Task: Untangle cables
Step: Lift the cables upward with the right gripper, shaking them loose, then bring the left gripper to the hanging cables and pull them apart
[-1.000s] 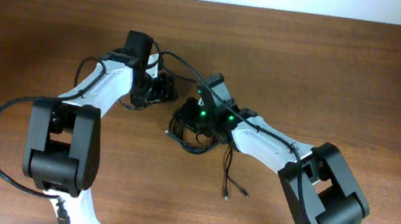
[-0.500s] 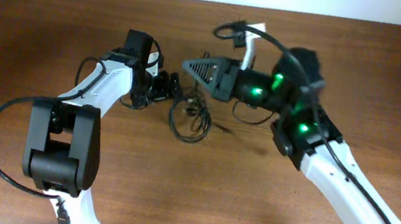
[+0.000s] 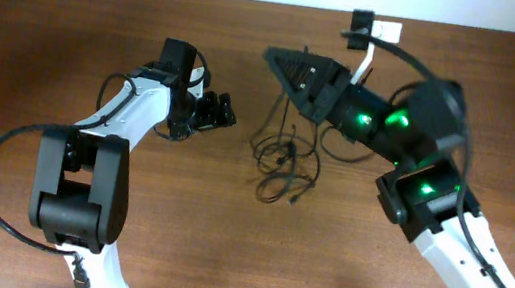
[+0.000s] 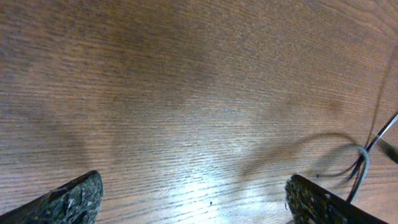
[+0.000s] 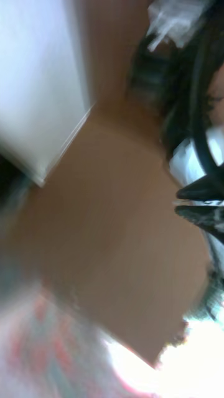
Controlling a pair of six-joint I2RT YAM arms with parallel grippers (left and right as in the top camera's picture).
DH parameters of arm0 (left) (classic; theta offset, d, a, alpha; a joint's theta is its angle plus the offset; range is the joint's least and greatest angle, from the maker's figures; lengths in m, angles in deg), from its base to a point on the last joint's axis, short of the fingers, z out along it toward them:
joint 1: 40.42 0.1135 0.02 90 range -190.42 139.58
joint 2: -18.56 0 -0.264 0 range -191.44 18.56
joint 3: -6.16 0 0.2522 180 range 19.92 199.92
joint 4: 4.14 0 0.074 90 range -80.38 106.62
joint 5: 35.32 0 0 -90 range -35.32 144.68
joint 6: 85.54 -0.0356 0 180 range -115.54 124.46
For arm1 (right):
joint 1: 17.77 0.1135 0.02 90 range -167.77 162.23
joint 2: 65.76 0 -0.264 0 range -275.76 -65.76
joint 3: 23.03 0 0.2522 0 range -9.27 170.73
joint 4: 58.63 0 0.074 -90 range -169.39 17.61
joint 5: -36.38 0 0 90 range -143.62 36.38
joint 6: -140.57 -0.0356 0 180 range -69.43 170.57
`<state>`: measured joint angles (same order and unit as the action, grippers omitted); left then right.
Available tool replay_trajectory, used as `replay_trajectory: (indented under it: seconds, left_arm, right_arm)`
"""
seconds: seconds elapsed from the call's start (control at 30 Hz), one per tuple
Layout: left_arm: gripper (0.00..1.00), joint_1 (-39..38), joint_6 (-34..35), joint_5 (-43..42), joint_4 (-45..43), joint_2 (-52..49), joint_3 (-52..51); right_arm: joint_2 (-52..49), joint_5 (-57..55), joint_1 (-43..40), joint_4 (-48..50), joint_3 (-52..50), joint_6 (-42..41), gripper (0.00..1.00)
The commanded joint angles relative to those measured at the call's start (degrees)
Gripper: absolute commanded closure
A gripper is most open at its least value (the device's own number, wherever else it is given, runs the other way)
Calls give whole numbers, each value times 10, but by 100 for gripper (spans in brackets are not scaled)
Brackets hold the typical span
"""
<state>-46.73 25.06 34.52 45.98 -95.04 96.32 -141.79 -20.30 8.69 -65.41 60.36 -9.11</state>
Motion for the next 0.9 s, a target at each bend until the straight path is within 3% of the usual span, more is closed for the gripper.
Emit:
replay_trajectory:
  seconds: [0.0,0.03,0.07,0.1,0.13,0.17,0.2,0.23,0.27,0.3,0.33,0.37,0.4,0.43,0.47,0.53,0.6,0.67,0.77,0.87]
  left_arm:
    - [4,0,-3,-6,-1,-5,8]
    - [4,0,-3,-6,-1,-5,8]
    - [4,0,-3,-6,-1,-5,8]
    - [4,0,-3,-7,-1,-5,8]
    - [4,0,-3,-10,-1,-5,8]
    - [4,0,-3,-17,-1,-5,8]
    - [4,0,-3,-17,-2,-5,8]
    - [3,0,-3,-17,-3,-5,8]
    - [4,0,-3,-17,-3,-5,8]
    - [3,0,-3,-17,-3,-5,8]
    - [3,0,-3,-17,-3,-5,8]
    - [3,0,-3,-17,-3,-5,8]
    - [3,0,-3,-17,-3,-5,8]
    - [3,0,-3,-19,-3,-5,8]
    - [3,0,-3,-31,-3,-5,8]
    - [3,1,-45,-93,-13,-5,8]
    - [3,1,-159,-289,-45,-5,8]
    - [1,1,-219,-402,-49,-5,8]
    - [1,-2,-219,-405,-44,-5,8]
    - [0,-31,-203,-405,-33,-5,5]
  right_arm:
    - [1,81,-36,31,-1,-172,96]
    - [1,89,-36,96,-1,-124,96]
    - [1,64,-38,145,-1,10,96]
    - [1,74,-40,130,-1,-46,96]
    - [1,110,-40,145,-1,-171,96]
    - [1,131,-40,219,-1,-229,96]
    - [0,100,-41,304,-1,-219,96]
    - [0,14,-52,383,-1,-154,96]
    - [0,-36,-67,374,-1,-183,96]
    - [0,-8,-70,384,-1,-337,96]
    - [0,18,-70,429,-1,-366,96]
    - [0,23,-69,473,-1,-319,96]
    - [0,22,-70,455,-1,-167,96]
    - [0,17,-71,396,-1,-107,96]
    - [0,-15,-74,226,-1,-138,96]
    - [-8,-82,-74,82,-1,-193,96]
    - [-28,-46,-74,98,-1,-192,96]
    - [-35,40,-75,106,-1,-151,96]
    - [-35,177,-78,115,-1,16,96]
    - [-35,348,-78,115,-1,96,96]
